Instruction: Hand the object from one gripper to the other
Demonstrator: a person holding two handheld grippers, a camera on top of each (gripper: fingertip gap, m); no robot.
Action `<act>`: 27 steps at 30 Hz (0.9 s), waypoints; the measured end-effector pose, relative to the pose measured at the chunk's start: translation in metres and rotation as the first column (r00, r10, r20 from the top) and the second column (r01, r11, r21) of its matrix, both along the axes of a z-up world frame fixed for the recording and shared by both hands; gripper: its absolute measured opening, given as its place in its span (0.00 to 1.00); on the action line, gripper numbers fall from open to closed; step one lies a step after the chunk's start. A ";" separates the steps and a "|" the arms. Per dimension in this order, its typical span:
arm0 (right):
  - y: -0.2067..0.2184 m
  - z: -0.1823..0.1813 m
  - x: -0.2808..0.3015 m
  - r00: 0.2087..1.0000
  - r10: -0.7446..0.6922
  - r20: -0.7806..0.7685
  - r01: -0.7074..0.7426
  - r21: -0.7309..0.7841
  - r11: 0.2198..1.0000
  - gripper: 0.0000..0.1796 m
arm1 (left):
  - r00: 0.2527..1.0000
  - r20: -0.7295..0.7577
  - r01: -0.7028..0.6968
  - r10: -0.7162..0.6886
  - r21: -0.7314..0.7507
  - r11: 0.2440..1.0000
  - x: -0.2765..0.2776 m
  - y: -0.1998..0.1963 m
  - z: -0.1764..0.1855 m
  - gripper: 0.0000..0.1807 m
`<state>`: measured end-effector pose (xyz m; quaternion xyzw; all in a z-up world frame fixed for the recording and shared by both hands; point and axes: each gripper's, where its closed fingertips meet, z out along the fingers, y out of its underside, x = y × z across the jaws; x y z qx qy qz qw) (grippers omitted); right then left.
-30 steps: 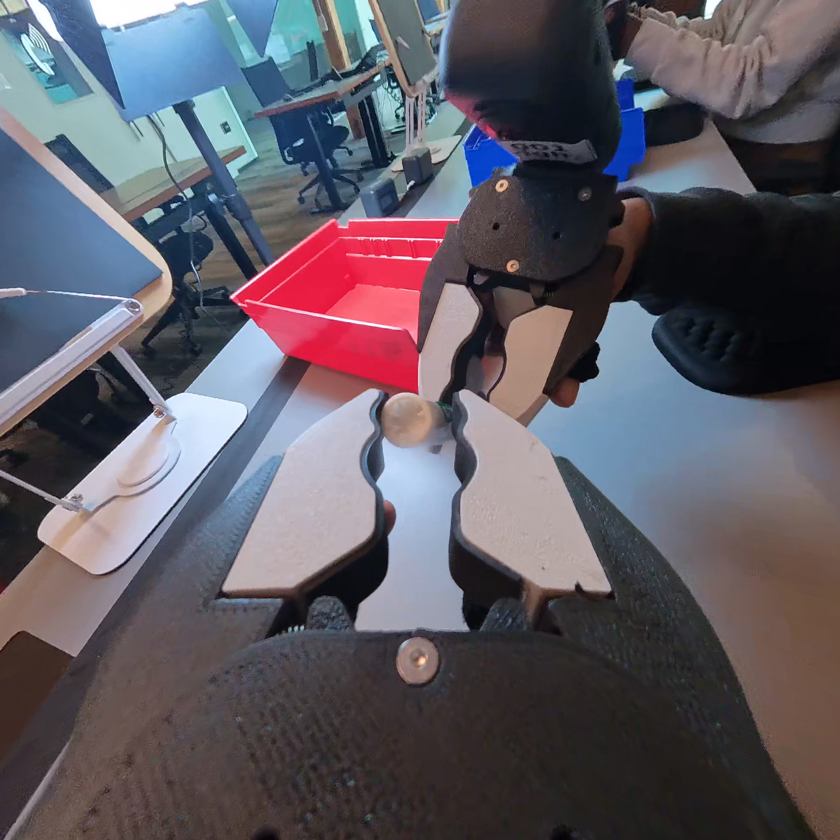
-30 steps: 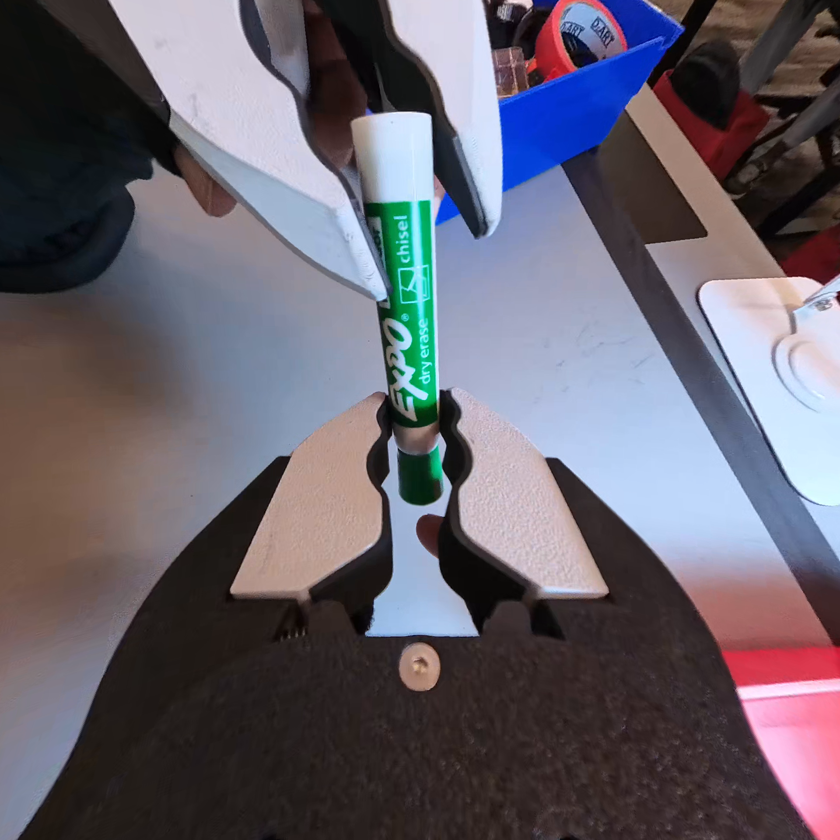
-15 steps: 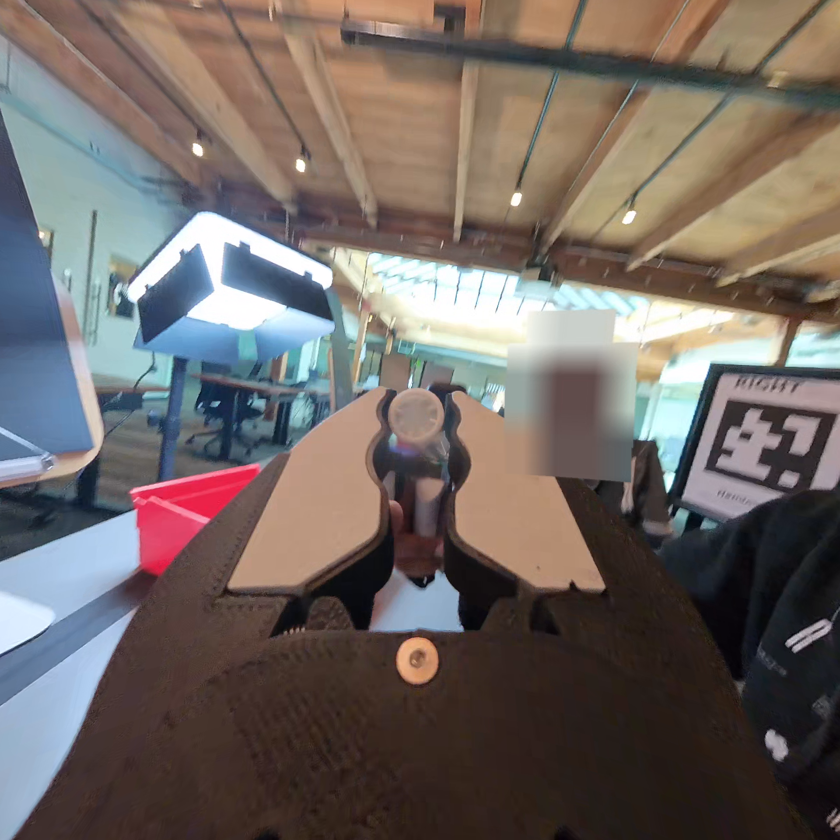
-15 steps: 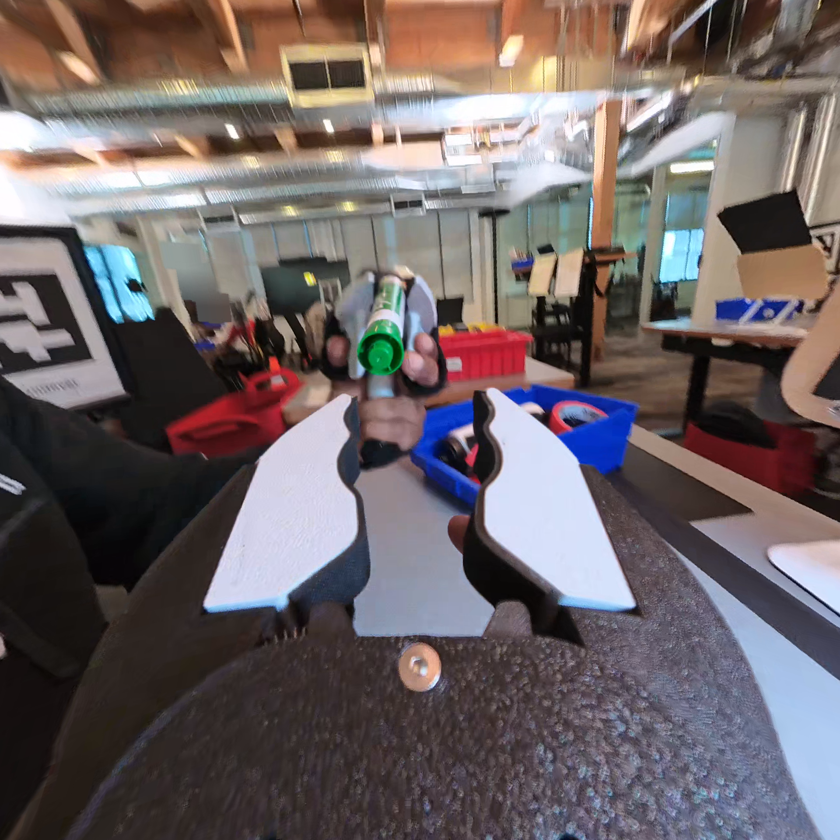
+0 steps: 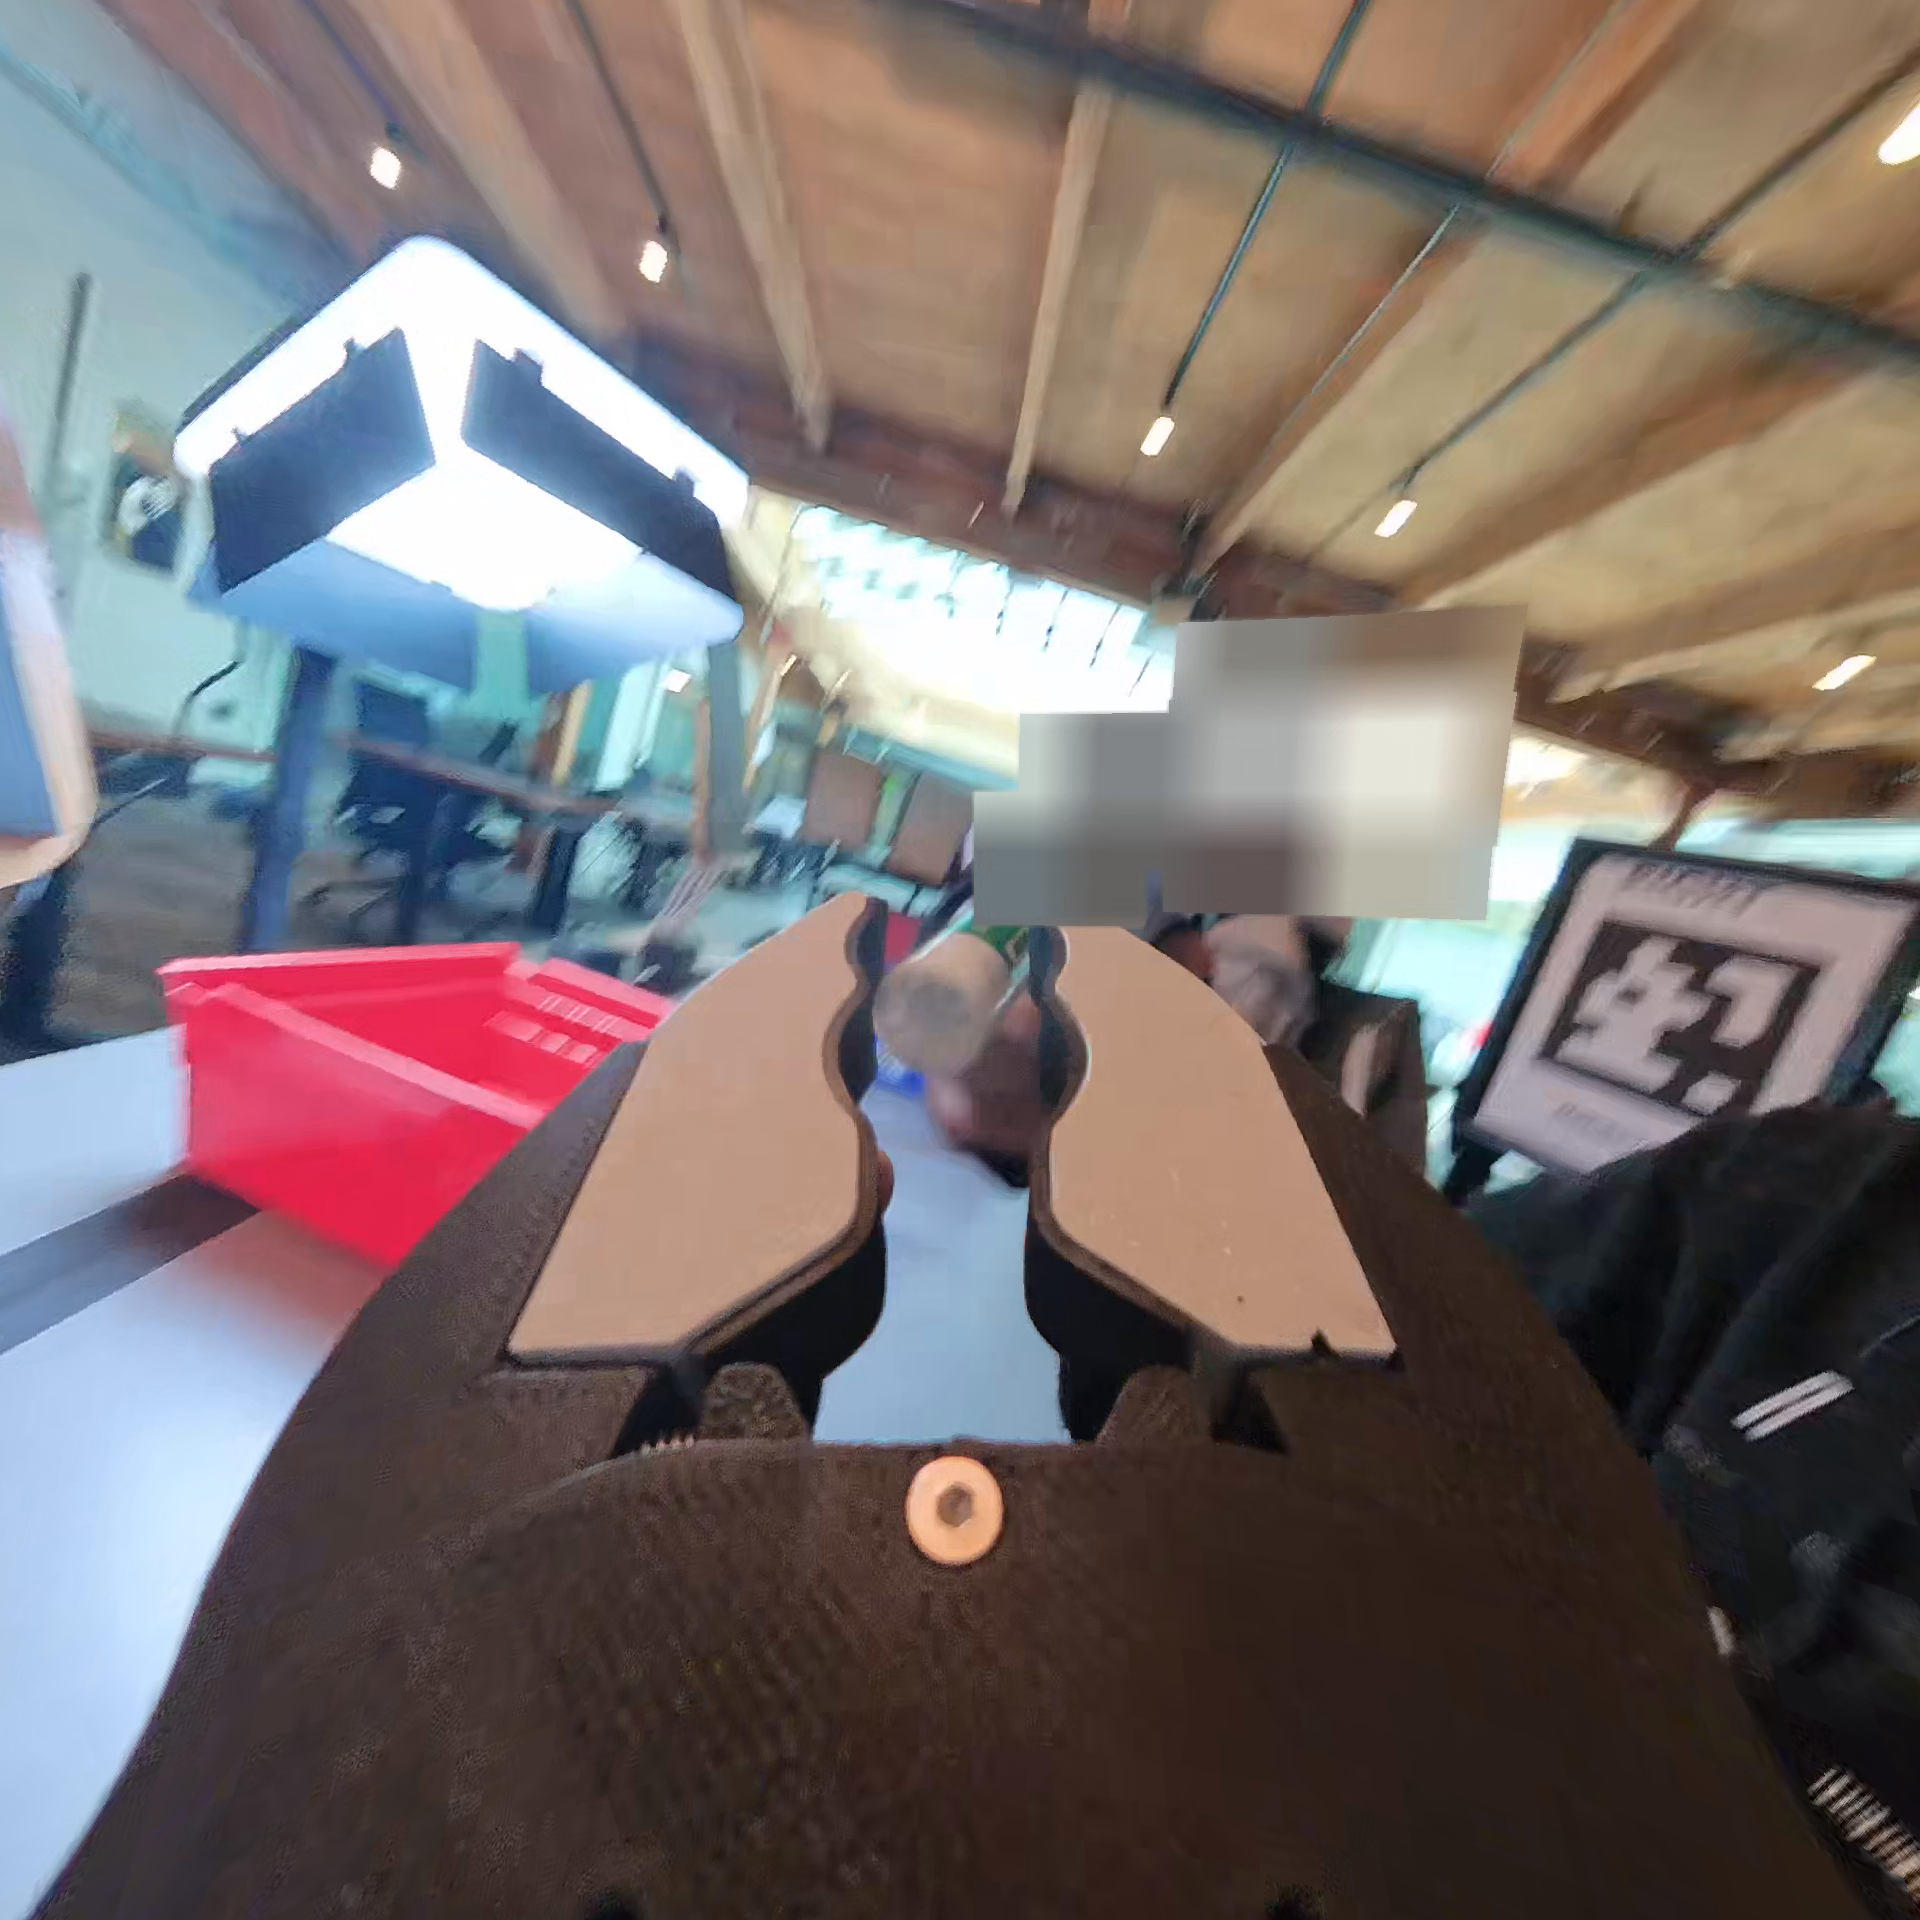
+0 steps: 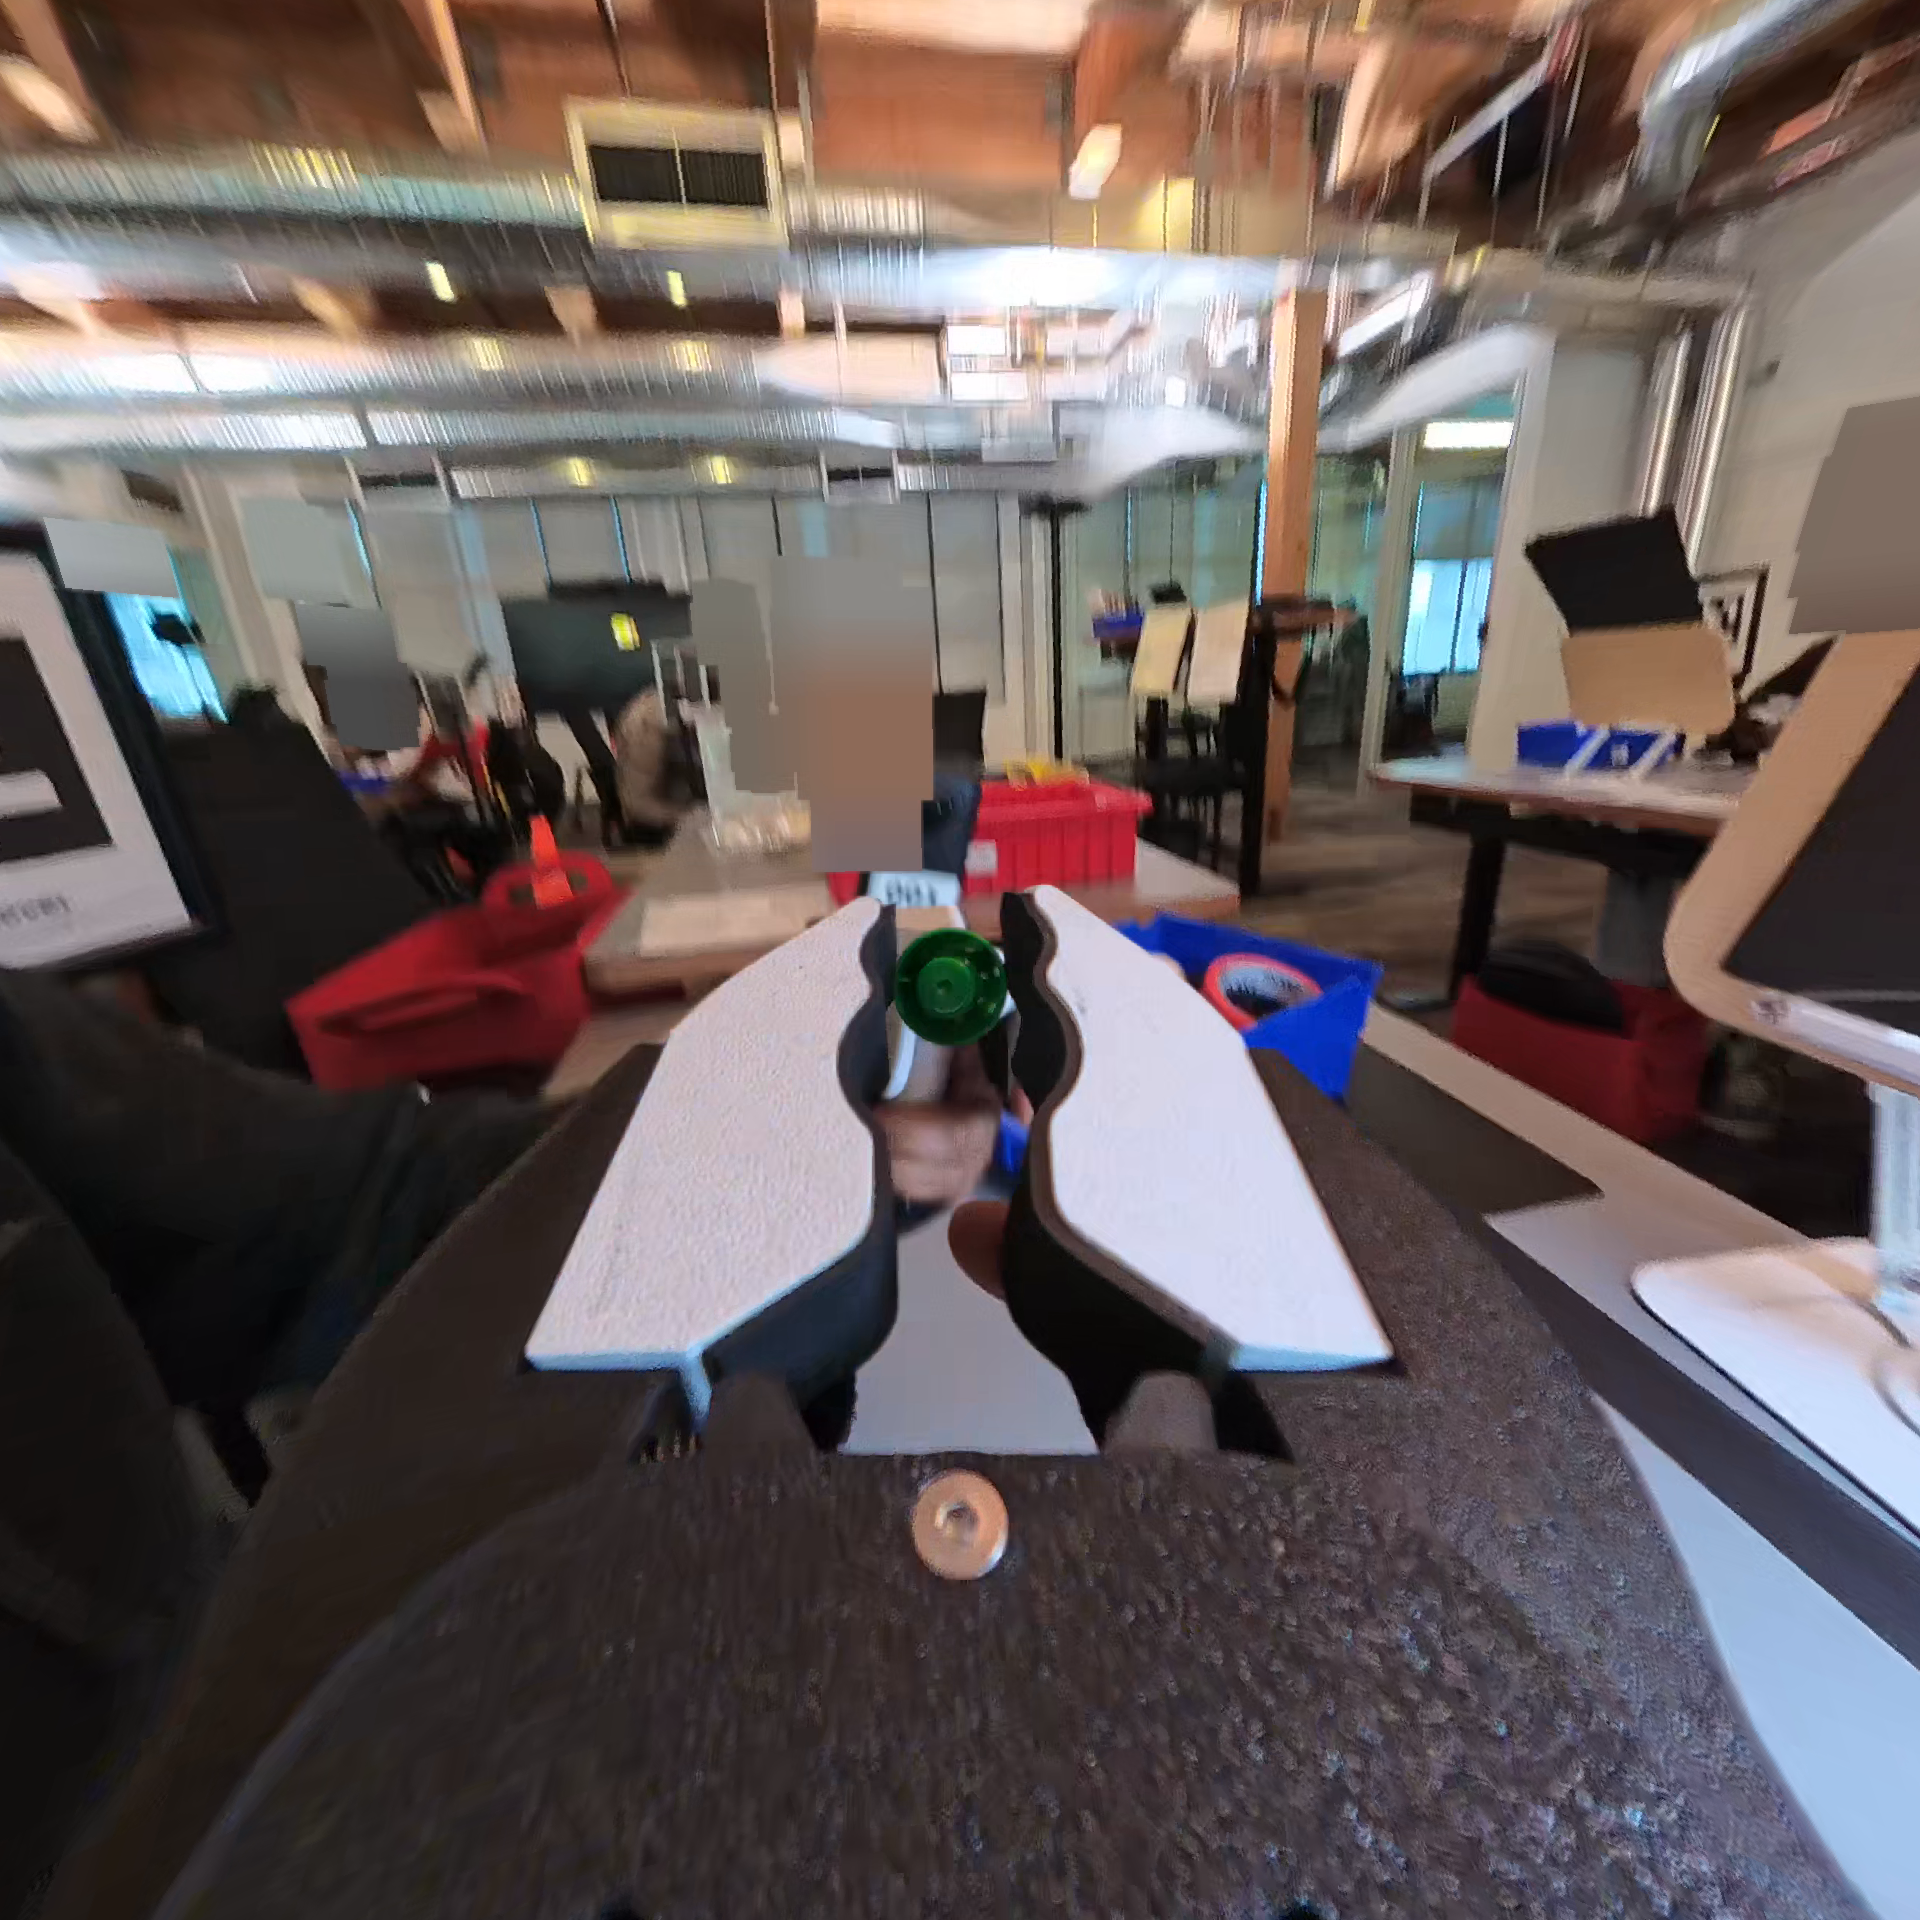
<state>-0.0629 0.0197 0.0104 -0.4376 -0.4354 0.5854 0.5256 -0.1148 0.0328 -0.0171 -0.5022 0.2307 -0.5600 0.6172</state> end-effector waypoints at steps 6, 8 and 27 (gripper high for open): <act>0.005 -0.021 0.006 0.957 -0.045 0.286 0.037 0.032 0.999 0.11 | 0.718 -0.594 -0.205 0.363 0.318 0.926 0.010 0.010 -0.046 0.21; 0.002 -0.033 -0.001 0.938 -0.019 0.346 0.020 0.001 1.000 0.11 | 0.688 -0.637 -0.156 0.348 0.339 0.928 0.031 0.001 -0.051 0.22; 0.005 -0.032 -0.008 0.954 -0.070 0.291 0.061 0.040 0.997 0.09 | 0.578 -0.662 -0.250 0.478 0.414 0.875 0.047 0.014 -0.063 0.11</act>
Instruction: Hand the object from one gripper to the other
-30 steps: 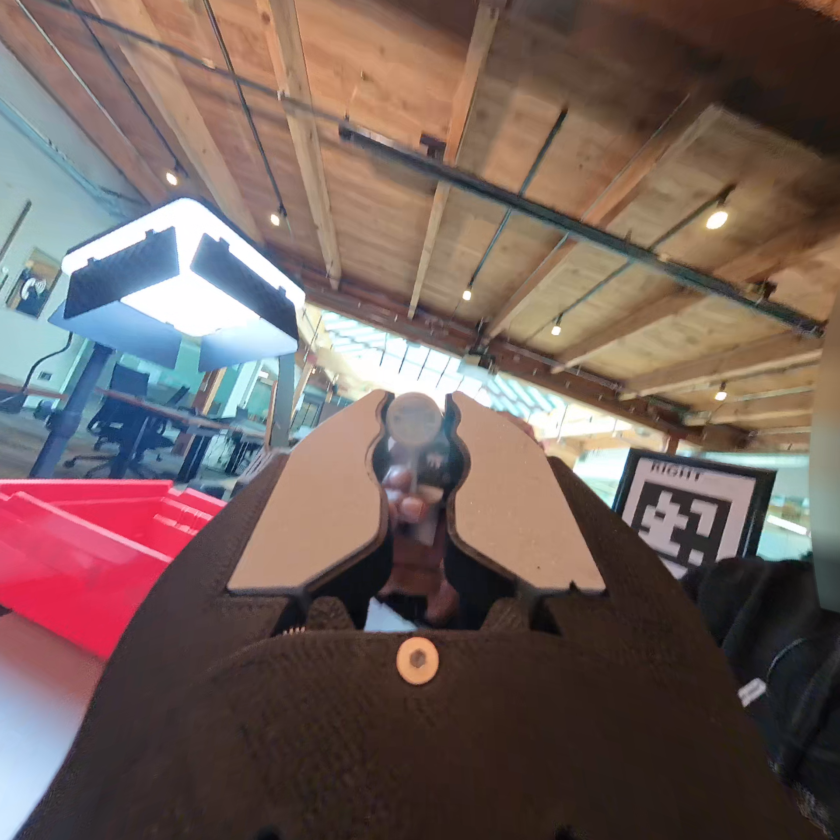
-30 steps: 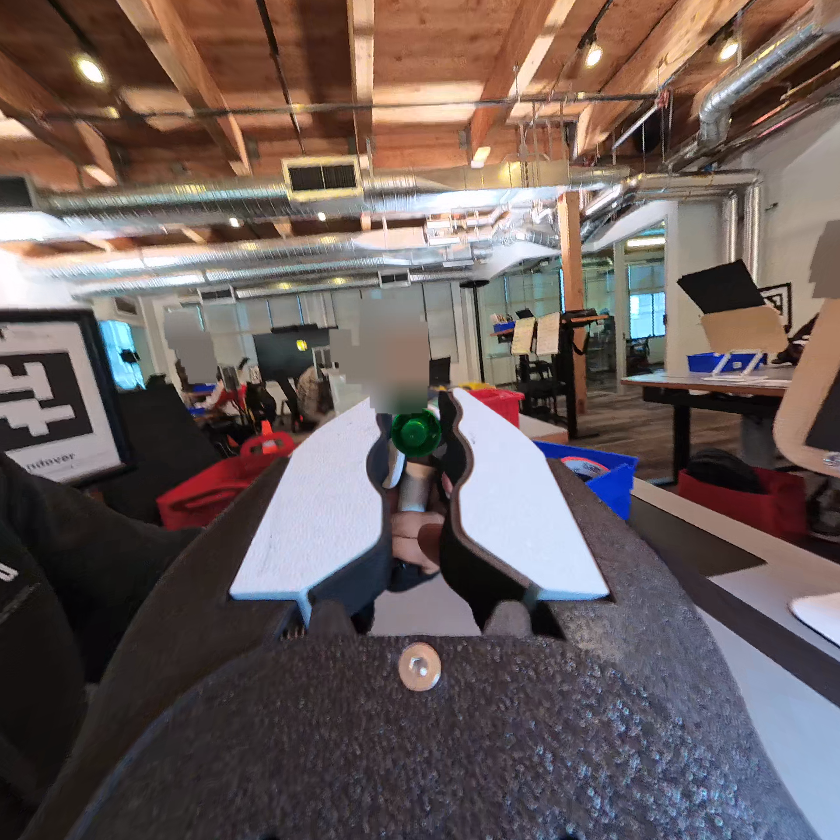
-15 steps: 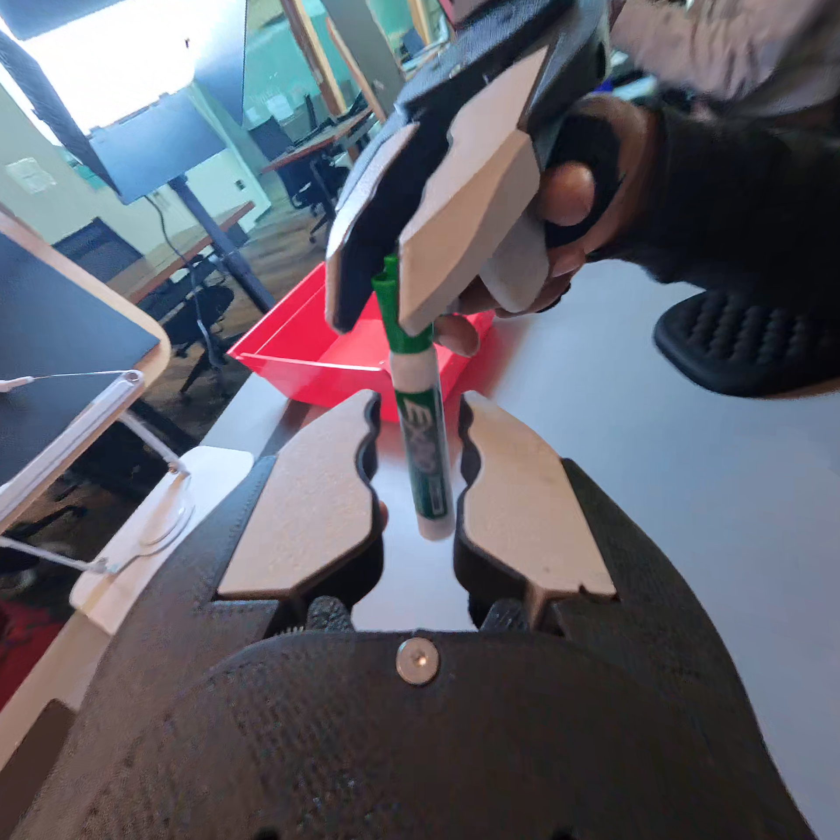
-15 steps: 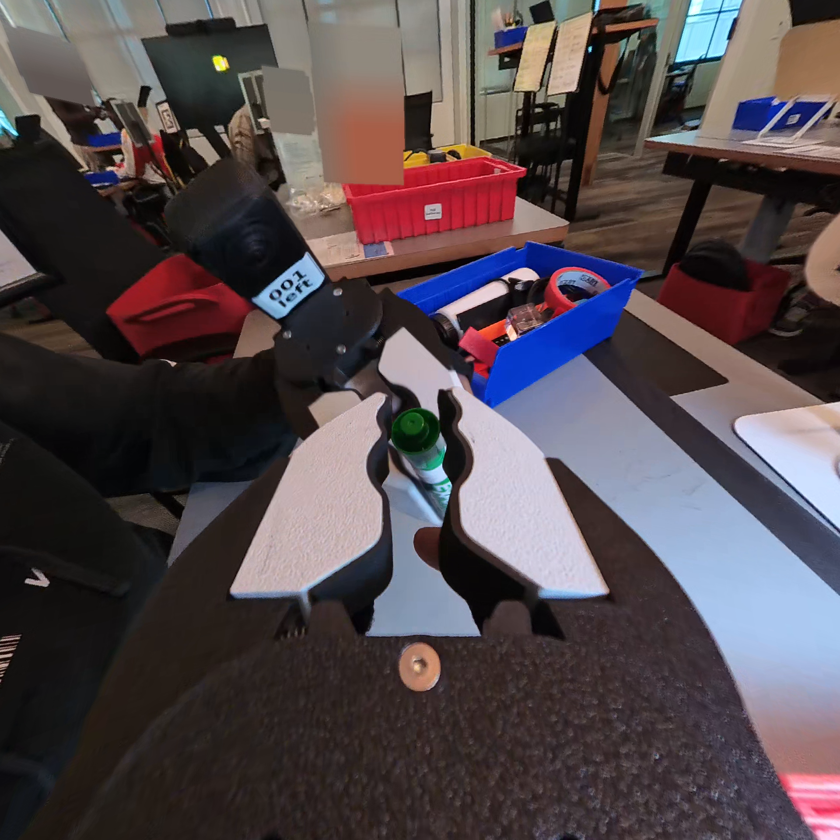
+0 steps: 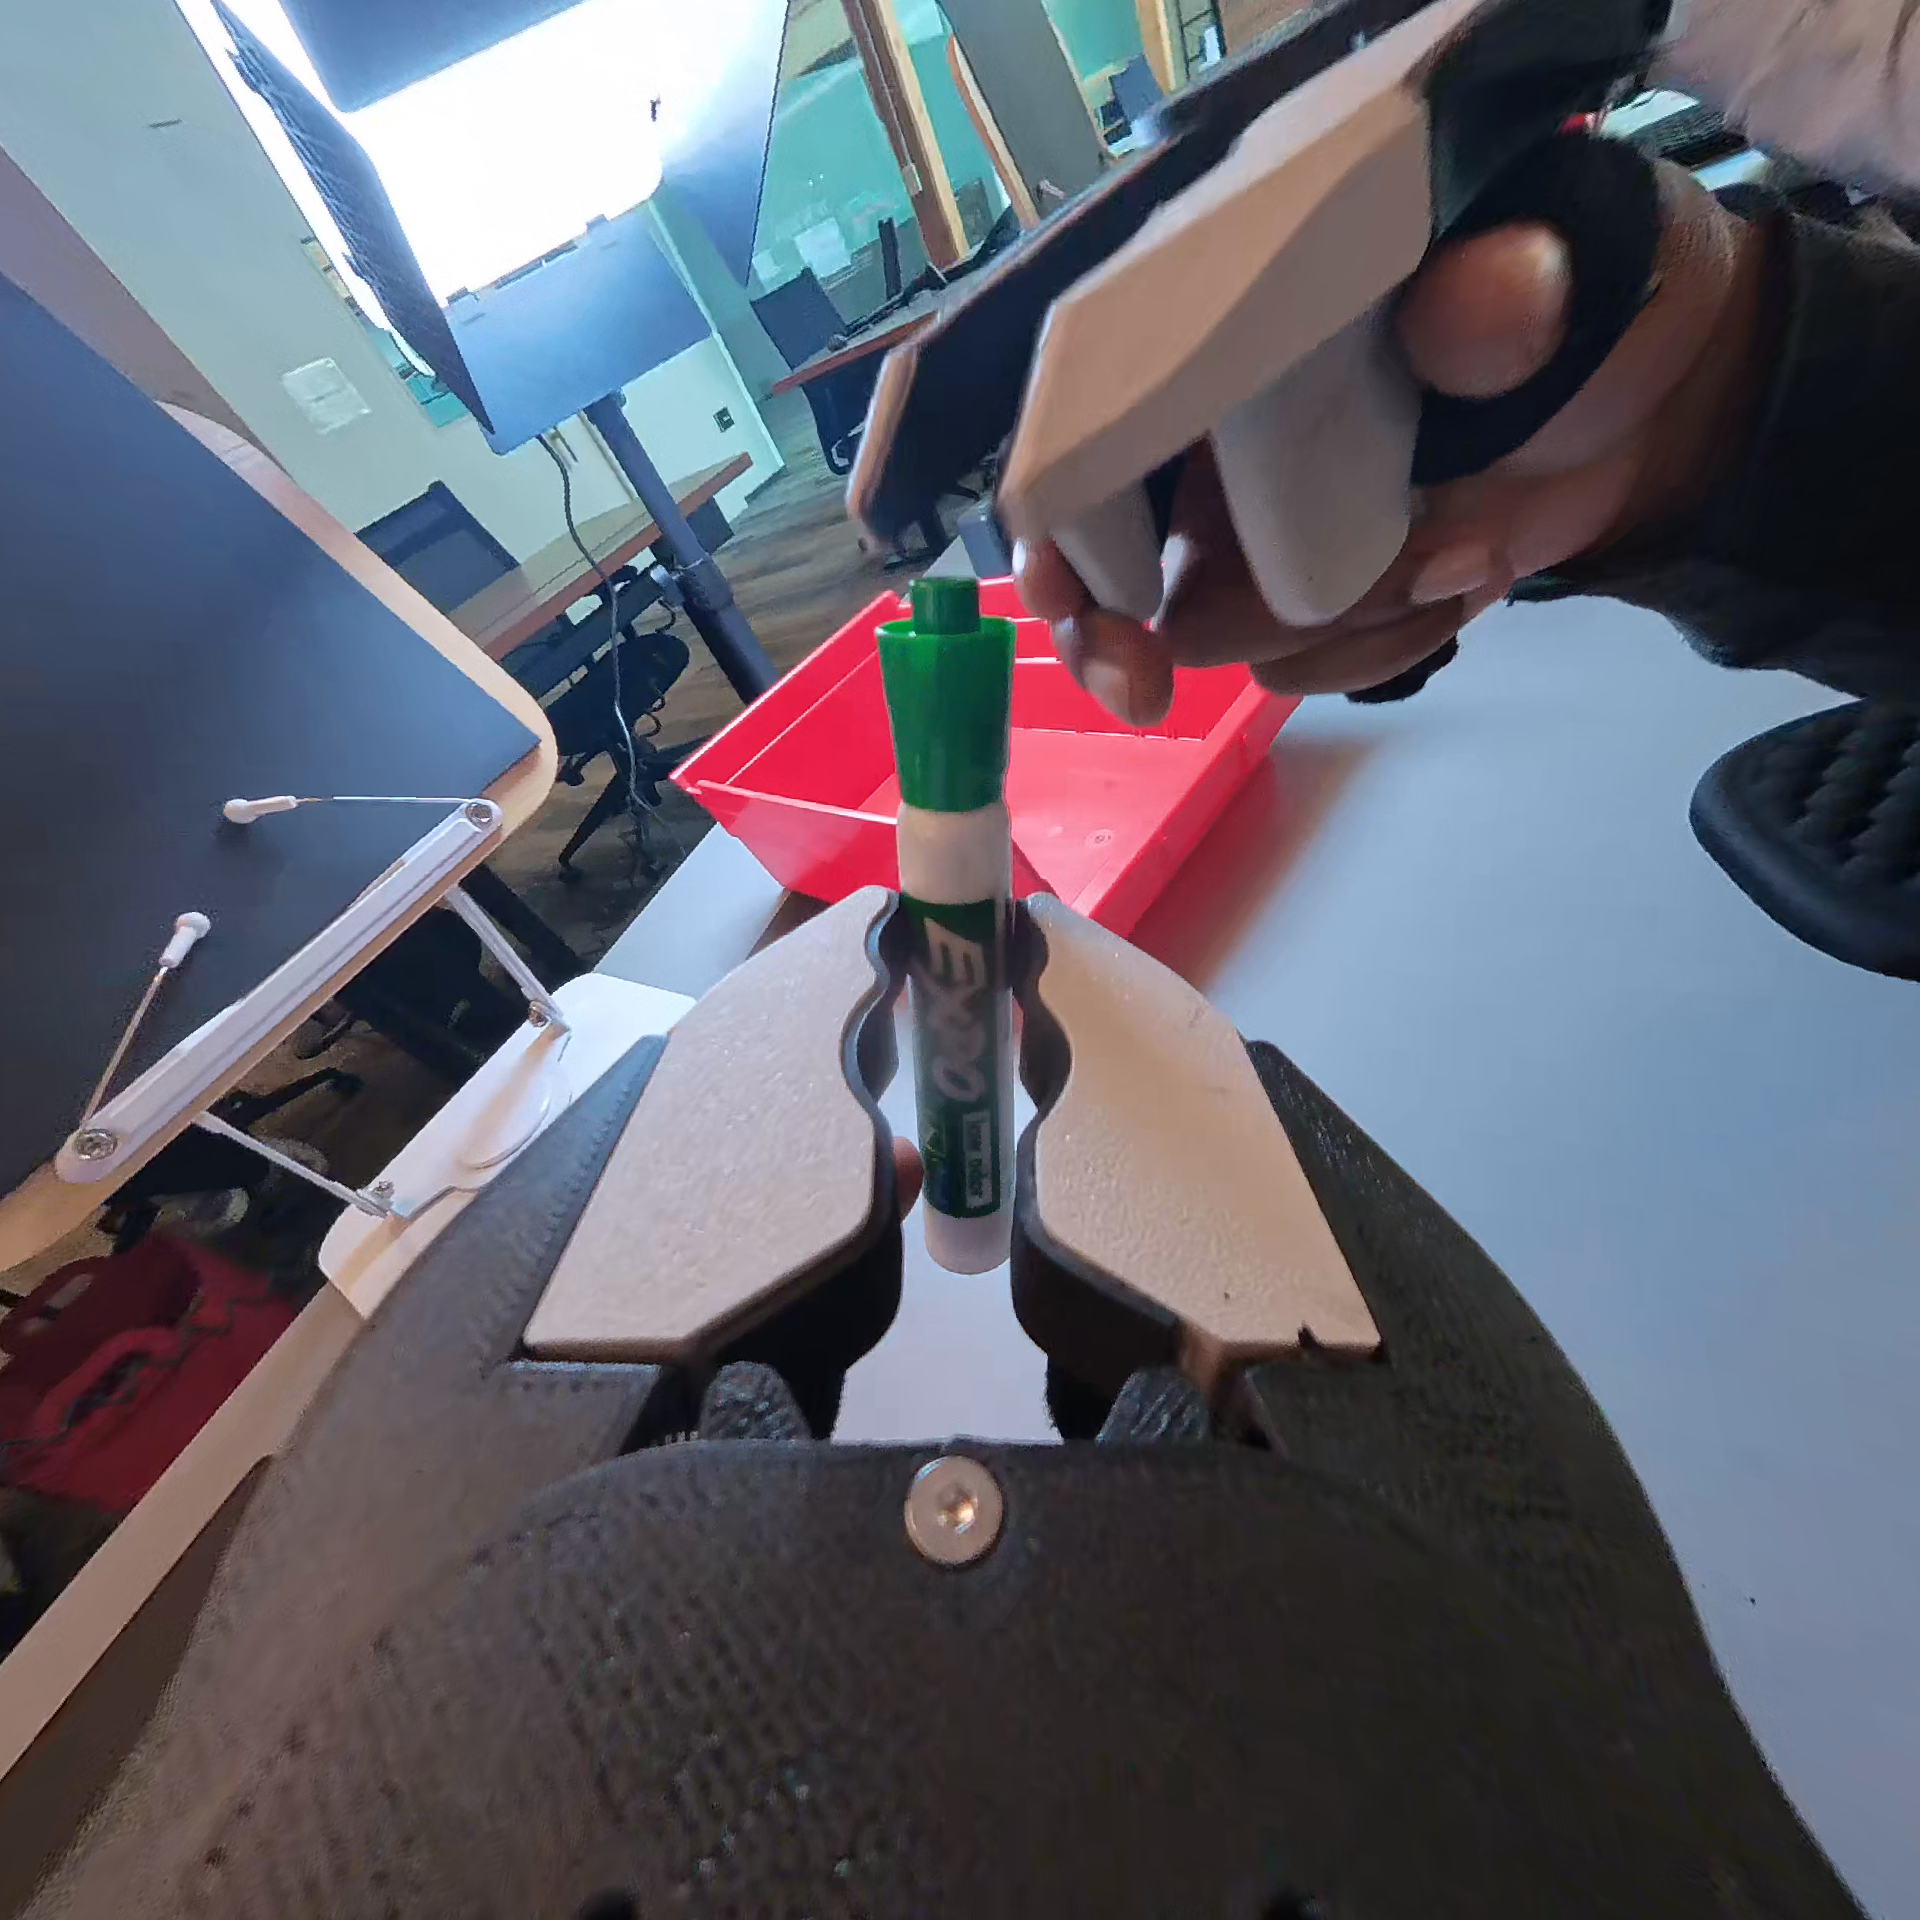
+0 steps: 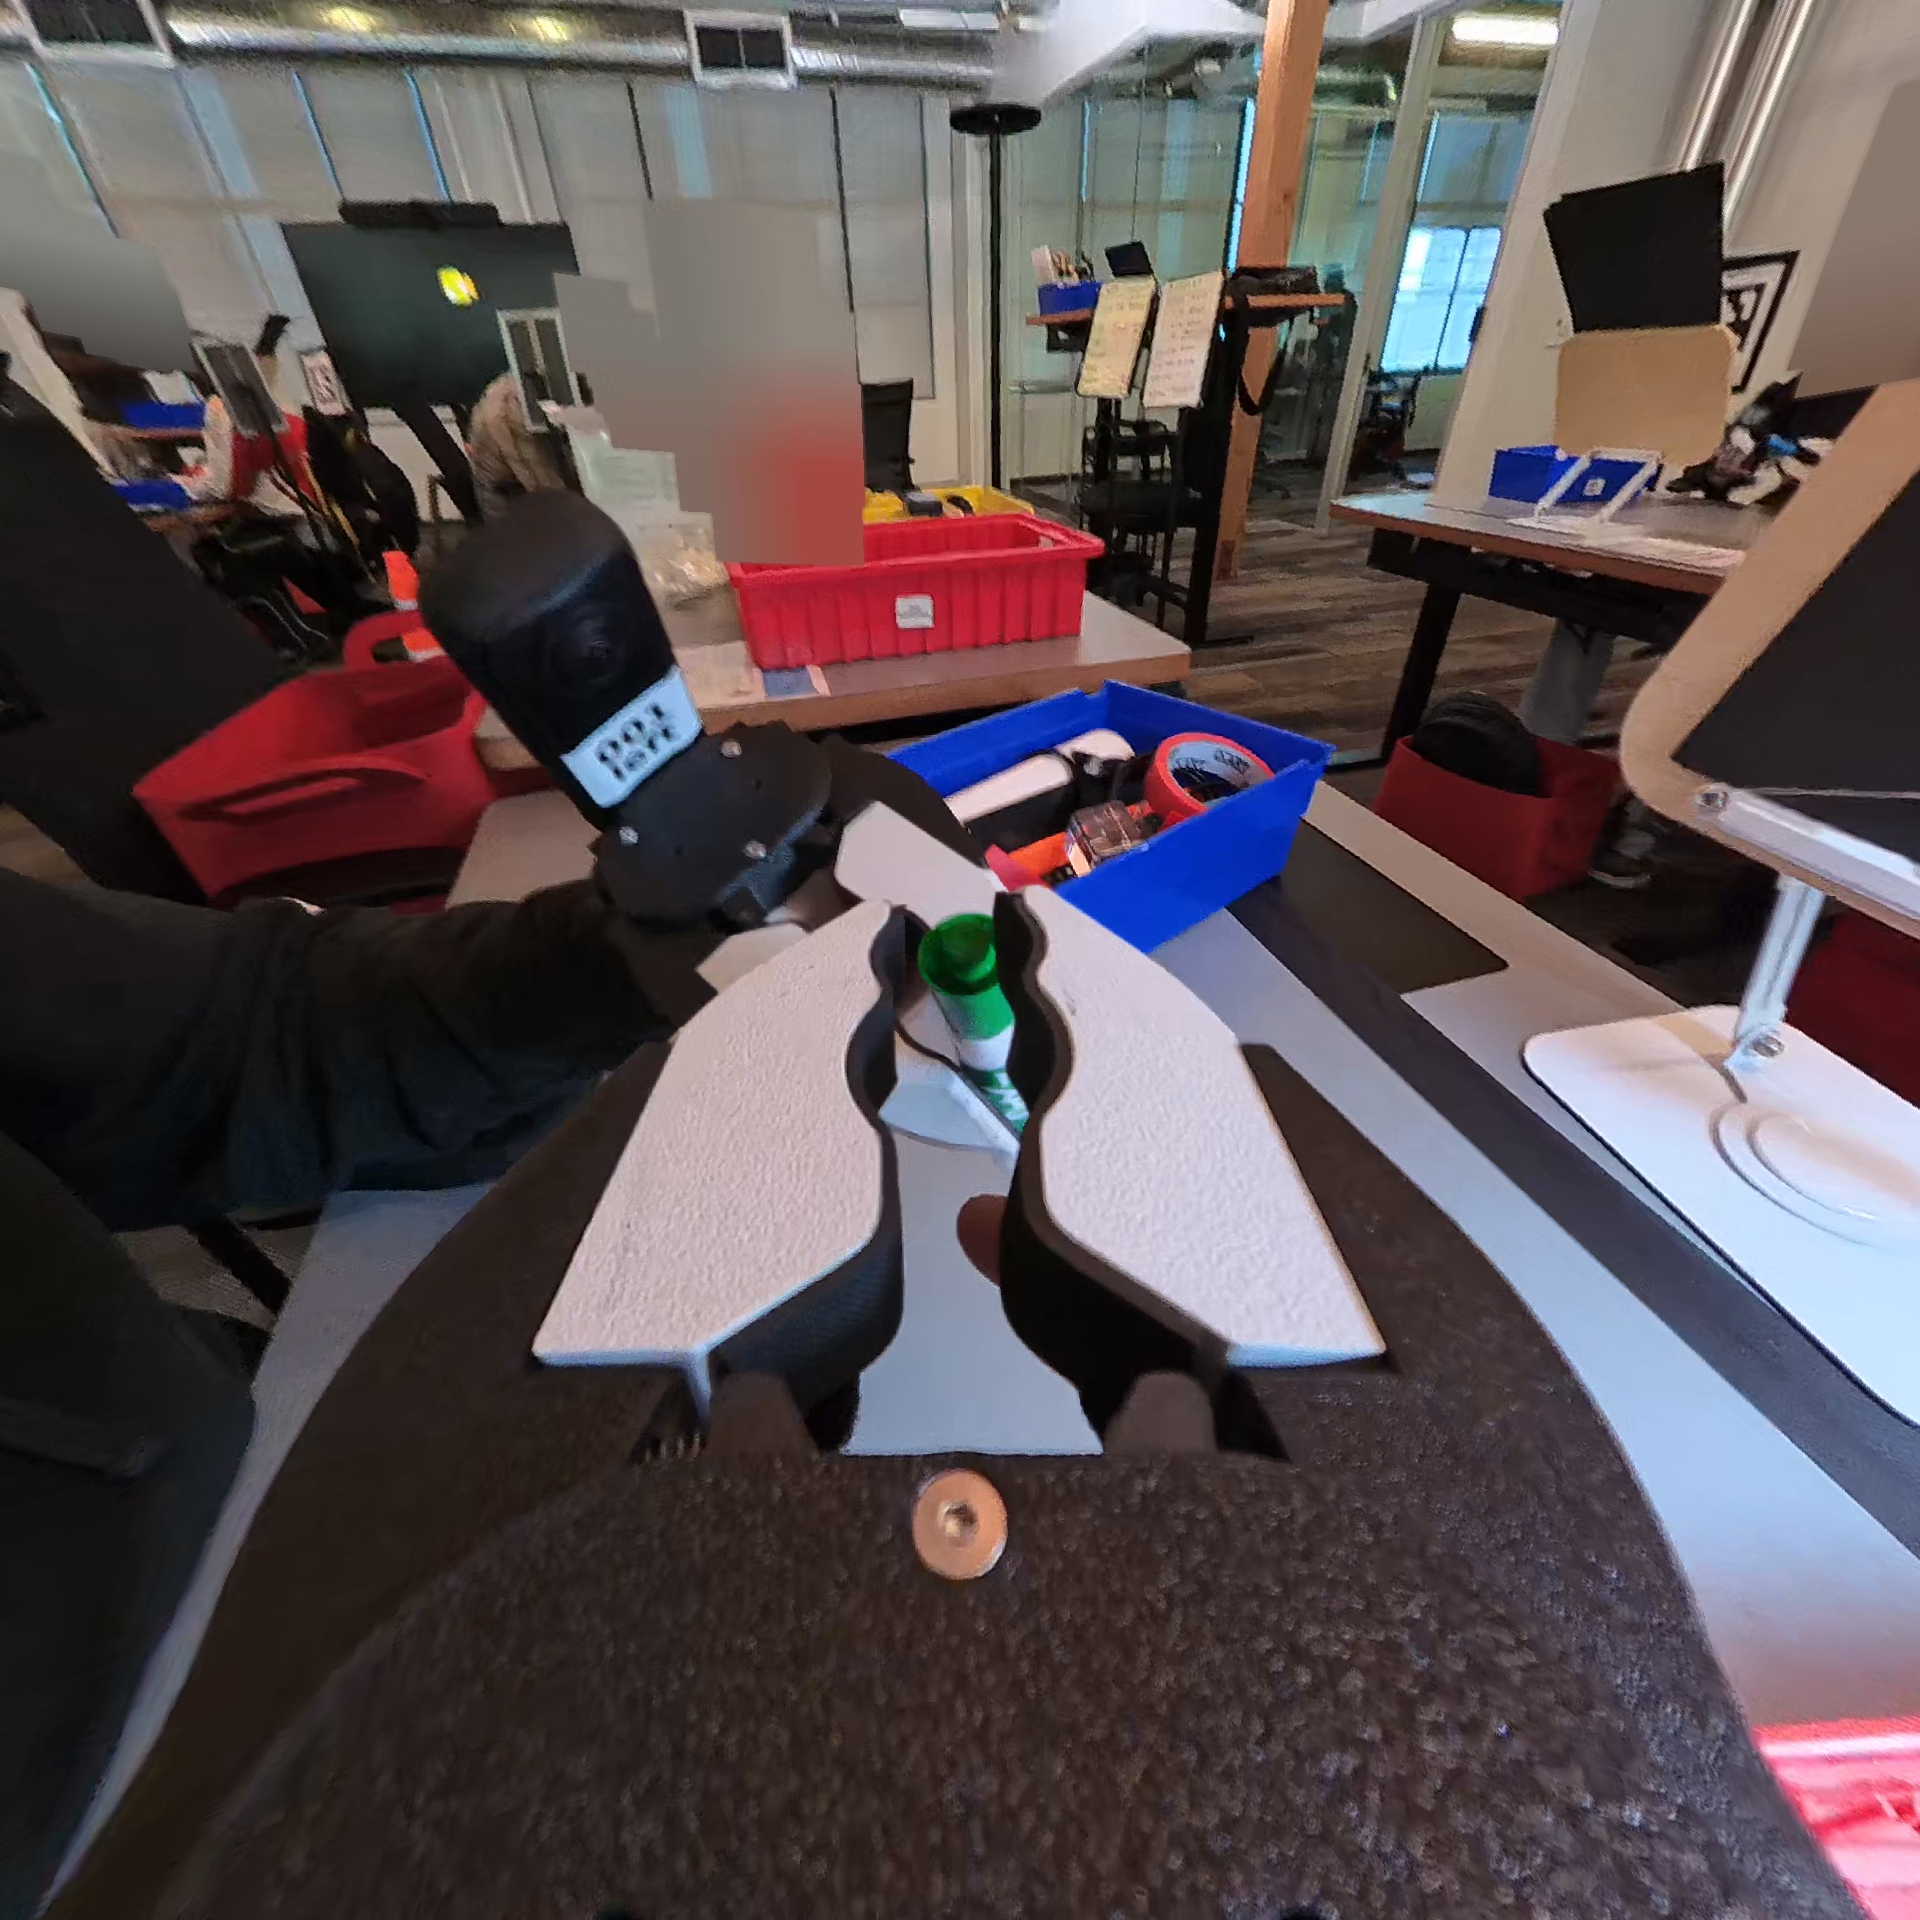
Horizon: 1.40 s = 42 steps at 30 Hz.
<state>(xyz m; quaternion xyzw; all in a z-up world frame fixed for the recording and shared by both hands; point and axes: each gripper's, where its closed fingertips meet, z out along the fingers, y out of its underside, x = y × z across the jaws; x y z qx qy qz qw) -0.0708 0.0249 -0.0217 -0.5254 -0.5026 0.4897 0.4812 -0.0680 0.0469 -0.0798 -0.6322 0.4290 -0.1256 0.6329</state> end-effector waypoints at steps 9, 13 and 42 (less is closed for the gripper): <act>0.000 -0.006 0.000 0.998 -0.015 0.069 0.012 0.047 0.999 0.05 | 0.999 -0.032 -0.021 0.022 0.036 0.999 0.002 0.001 -0.002 0.12; -0.002 -0.009 0.001 0.991 -0.047 0.126 0.038 0.074 0.997 0.05 | 0.996 -0.081 -0.038 0.048 0.114 0.993 0.004 -0.003 0.005 0.16; 0.025 -0.029 0.009 0.989 -0.076 0.126 0.052 0.185 0.981 0.25 | 0.915 0.390 0.111 -0.103 0.001 0.994 -0.022 -0.008 0.048 0.10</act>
